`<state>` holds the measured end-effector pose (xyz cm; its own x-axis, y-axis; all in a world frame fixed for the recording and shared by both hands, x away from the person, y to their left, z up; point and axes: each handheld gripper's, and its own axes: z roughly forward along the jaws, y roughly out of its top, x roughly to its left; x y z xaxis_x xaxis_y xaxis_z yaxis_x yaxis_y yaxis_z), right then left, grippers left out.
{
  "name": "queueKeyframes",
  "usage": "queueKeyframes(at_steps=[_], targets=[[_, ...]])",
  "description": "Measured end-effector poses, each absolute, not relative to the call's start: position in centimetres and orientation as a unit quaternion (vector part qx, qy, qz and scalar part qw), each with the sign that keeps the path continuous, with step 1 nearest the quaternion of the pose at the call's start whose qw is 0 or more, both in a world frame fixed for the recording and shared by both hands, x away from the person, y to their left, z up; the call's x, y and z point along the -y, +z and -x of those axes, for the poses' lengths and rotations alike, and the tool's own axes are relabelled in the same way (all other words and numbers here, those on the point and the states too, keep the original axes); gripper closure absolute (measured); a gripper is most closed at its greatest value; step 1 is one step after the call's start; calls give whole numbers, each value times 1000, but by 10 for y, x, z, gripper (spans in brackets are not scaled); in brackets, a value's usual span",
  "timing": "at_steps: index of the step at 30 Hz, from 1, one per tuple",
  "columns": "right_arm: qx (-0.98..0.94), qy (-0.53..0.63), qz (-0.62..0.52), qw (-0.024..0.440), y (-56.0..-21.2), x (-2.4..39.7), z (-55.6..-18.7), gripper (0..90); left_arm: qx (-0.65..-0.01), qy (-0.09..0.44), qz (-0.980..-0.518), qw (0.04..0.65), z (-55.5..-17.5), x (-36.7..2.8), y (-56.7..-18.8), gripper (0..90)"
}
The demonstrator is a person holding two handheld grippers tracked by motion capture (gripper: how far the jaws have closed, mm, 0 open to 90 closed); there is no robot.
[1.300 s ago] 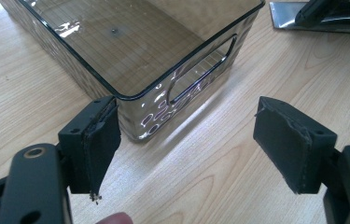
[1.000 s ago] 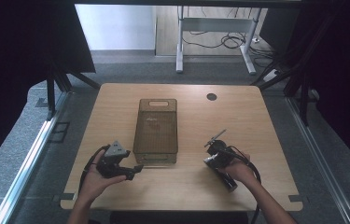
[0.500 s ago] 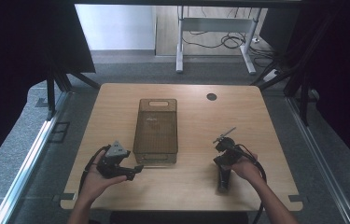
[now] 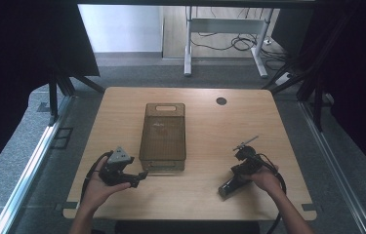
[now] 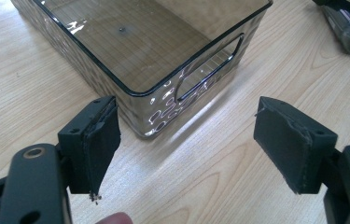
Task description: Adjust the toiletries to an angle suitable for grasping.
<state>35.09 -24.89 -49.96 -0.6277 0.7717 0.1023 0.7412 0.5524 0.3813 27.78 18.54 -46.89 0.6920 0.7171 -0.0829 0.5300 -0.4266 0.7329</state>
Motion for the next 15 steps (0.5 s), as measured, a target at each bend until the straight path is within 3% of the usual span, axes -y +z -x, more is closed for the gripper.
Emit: queueKeyframes(at_steps=[15], targets=[[-865,215,-452,37,-505,275,-333,900,-373,121,-836,385,-278,-184,-469,228]])
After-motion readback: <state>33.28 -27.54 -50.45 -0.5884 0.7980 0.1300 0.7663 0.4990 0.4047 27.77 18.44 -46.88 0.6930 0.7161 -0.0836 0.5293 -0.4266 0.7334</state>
